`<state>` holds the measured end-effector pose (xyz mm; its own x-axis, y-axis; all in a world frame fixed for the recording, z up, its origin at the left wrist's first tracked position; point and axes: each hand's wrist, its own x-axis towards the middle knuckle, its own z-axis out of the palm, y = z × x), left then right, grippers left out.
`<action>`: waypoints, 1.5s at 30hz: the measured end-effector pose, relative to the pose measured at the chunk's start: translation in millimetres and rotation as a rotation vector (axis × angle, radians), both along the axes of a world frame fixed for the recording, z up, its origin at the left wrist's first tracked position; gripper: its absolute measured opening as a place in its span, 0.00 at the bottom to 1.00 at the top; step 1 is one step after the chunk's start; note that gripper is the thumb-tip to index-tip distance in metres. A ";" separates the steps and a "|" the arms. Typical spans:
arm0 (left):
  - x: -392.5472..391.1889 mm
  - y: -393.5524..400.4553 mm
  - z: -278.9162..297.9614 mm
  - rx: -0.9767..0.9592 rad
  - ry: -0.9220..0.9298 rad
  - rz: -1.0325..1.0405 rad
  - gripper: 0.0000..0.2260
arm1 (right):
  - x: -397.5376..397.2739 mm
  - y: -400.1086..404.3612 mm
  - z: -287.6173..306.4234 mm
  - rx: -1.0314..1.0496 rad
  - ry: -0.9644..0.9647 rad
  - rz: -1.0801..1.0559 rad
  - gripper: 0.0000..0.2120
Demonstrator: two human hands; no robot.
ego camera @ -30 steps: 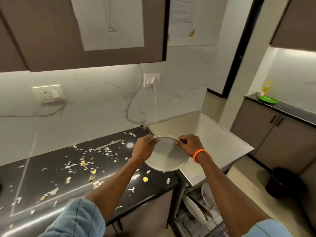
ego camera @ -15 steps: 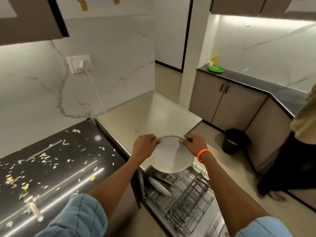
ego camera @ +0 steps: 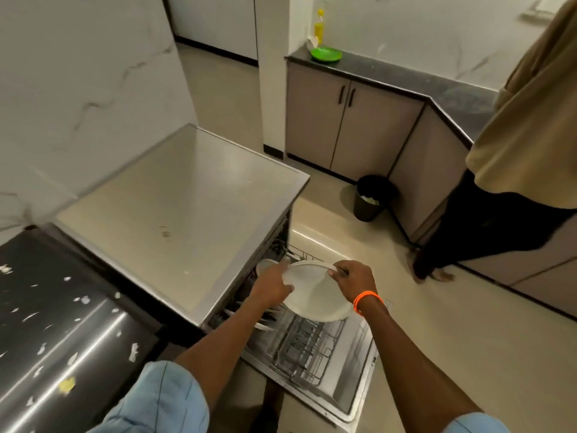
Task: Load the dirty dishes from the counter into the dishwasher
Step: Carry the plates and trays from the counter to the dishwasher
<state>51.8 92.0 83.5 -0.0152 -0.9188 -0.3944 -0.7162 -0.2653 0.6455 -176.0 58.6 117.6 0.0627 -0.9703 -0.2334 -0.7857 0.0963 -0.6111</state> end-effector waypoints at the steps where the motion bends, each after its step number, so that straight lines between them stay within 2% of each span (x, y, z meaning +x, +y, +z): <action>1: -6.9 -9.6 -12.6 0.022 0.029 -0.012 0.31 | -3.1 -5.3 -10.0 0.010 0.017 -0.023 0.10; 4: -22.1 -38.7 -49.3 0.092 0.127 0.021 0.35 | -7.9 -24.2 -45.1 0.026 0.022 -0.106 0.12; 7: -26.7 -66.5 -94.0 0.143 0.176 0.068 0.35 | -5.3 -48.0 -86.3 0.030 0.044 -0.130 0.09; 13: -19.0 -128.9 -171.0 0.145 0.104 0.141 0.34 | 20.5 -98.1 -173.3 0.008 0.034 -0.146 0.09; 18: -14.9 -171.1 -234.1 0.110 0.128 0.283 0.39 | 43.4 -136.5 -235.3 -0.047 0.056 -0.142 0.07; 20: -13.0 -185.2 -260.3 0.131 0.156 0.373 0.43 | 50.9 -153.0 -264.5 -0.064 0.050 -0.152 0.09; 24: -2.4 -201.5 -294.9 0.128 0.076 0.374 0.45 | 72.0 -182.0 -313.1 -0.048 -0.059 -0.154 0.12; 30: 18.6 -210.8 -352.7 0.090 -0.042 0.413 0.48 | 103.9 -200.7 -371.8 -0.014 -0.084 -0.066 0.12; 37: 32.8 -215.1 -373.8 0.054 -0.081 0.371 0.45 | 122.7 -205.4 -403.9 0.044 -0.052 0.023 0.12; 42: 35.9 -210.4 -379.5 0.096 -0.085 0.347 0.43 | 129.9 -209.0 -407.2 0.215 -0.117 0.020 0.26; 45: 32.1 -207.1 -373.6 0.108 -0.084 0.367 0.41 | 130.6 -210.4 -401.4 0.290 -0.127 0.033 0.29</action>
<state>83.9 -115.1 -290.2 0.3433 -0.8105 -0.4746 -0.6106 -0.5766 0.5429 -45.4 -151.8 -283.8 0.1393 -0.8614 -0.4885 -0.7102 0.2568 -0.6554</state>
